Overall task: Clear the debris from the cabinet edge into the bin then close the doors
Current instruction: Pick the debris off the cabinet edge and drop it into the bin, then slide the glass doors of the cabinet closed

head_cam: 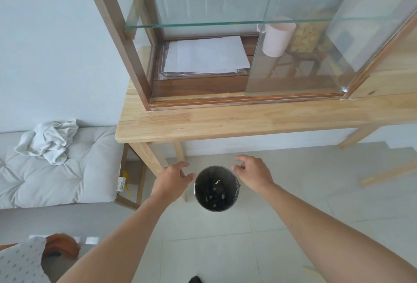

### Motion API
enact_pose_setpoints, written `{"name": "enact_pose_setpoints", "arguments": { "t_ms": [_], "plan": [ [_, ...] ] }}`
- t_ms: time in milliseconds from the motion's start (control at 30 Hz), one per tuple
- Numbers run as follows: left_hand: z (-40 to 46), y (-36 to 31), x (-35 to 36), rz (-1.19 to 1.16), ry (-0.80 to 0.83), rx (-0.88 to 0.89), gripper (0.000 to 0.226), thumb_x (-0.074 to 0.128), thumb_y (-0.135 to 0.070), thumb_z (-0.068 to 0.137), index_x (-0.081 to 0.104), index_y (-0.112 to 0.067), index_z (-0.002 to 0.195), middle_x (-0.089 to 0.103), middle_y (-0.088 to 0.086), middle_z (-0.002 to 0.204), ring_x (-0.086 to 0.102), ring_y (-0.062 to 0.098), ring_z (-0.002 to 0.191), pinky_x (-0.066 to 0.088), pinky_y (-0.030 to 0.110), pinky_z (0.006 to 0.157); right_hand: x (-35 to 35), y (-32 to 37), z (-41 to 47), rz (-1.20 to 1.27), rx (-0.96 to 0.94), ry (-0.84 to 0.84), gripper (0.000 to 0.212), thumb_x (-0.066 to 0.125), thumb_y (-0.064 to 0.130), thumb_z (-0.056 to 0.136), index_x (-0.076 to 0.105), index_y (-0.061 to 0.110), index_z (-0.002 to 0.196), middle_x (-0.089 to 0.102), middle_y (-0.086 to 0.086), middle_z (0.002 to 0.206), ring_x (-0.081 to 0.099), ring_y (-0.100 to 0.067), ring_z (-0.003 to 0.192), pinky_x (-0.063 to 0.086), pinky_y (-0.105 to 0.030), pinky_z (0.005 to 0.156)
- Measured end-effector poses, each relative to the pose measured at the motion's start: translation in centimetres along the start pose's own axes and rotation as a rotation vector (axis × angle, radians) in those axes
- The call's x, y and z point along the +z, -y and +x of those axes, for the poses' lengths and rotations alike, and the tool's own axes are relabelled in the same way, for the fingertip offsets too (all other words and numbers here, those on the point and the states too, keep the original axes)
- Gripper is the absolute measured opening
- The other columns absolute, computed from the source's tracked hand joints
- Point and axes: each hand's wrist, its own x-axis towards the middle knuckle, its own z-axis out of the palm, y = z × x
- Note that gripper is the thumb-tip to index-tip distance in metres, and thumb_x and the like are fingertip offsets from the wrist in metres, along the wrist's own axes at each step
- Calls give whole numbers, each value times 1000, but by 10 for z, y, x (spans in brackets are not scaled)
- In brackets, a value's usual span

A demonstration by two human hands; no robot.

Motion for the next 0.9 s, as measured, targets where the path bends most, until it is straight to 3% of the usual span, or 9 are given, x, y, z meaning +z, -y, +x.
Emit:
{"name": "enact_pose_setpoints", "arguments": {
  "t_ms": [233, 333, 467, 567, 700, 800, 900],
  "plan": [
    [-27, -51, -19, -7, -55, 75, 48, 69, -46, 98, 61, -27, 141, 65, -12, 79, 63, 6, 74, 47, 23, 65, -43, 15, -33, 42, -99, -52, 31, 64, 39, 100, 72, 31, 129, 63, 18, 70, 62, -1, 69, 45, -25, 65],
    [-40, -77, -37, 7, -94, 108, 49, 68, -49, 97, 60, -29, 142, 65, -13, 81, 61, 4, 75, 45, 22, 61, -74, 27, -47, 57, -133, -101, 27, 64, 41, 98, 75, 32, 121, 62, 16, 65, 62, -2, 67, 45, -27, 65],
    [-53, -110, -67, -31, -169, 146, 50, 70, -49, 96, 62, -27, 140, 67, -11, 83, 65, 10, 78, 58, 33, 75, -118, 45, -58, 90, -200, -177, 18, 65, 37, 98, 78, 33, 108, 64, 22, 62, 63, 2, 65, 48, -29, 66],
    [-55, -129, -94, -30, -244, 167, 49, 71, -50, 95, 63, -29, 139, 68, -14, 80, 66, 11, 78, 60, 38, 77, -150, 64, -62, 107, -251, -241, 18, 65, 29, 98, 80, 29, 107, 64, 26, 70, 65, 6, 79, 53, -29, 73],
    [-55, -142, -130, -29, -355, 191, 55, 68, -55, 95, 58, -32, 144, 67, -18, 82, 64, 10, 84, 54, 35, 75, -181, 91, -61, 81, -282, -339, 18, 63, 32, 98, 78, 31, 108, 69, 23, 80, 69, -12, 84, 56, -36, 79],
    [-55, -144, -154, -63, -442, 201, 63, 67, -55, 96, 48, -32, 152, 68, -19, 97, 62, 13, 99, 49, 35, 79, -200, 108, -59, 72, -353, -430, 23, 65, 30, 100, 76, 24, 119, 74, 11, 103, 69, -16, 98, 55, -38, 87],
    [-51, -142, -173, -106, -576, 153, 64, 67, -49, 97, 41, -31, 153, 63, -8, 119, 61, 18, 110, 47, 37, 81, -216, 120, -55, 56, -441, -510, 25, 63, 26, 103, 74, 18, 124, 71, -1, 115, 67, -21, 103, 53, -40, 91]
  ]
}}
